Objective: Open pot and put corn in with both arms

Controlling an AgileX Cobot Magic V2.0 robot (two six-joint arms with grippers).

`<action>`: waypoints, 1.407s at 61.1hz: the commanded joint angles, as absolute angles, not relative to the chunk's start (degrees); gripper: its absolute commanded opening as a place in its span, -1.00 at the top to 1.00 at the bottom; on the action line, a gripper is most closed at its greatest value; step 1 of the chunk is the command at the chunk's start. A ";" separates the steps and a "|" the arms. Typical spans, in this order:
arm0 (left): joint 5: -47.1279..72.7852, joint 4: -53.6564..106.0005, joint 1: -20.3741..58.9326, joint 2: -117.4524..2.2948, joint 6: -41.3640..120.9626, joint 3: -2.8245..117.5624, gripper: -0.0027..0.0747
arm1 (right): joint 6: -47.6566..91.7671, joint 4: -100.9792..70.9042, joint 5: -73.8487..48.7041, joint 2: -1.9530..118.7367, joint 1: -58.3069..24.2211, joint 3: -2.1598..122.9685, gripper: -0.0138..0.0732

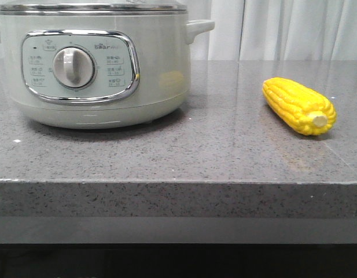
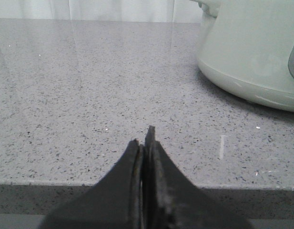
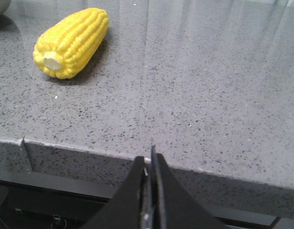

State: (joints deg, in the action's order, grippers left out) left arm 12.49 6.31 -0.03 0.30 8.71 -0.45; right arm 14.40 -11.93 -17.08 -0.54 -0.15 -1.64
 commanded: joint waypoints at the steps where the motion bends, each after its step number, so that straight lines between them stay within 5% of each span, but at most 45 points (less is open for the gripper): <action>1: 7.83 6.96 0.00 1.55 8.61 -0.35 0.98 | 14.86 -11.56 -12.80 -1.80 0.11 -1.43 0.84; 86: 7.83 6.96 0.00 1.55 8.61 -0.35 0.98 | 14.86 -11.56 -11.88 -1.80 0.11 -1.43 0.84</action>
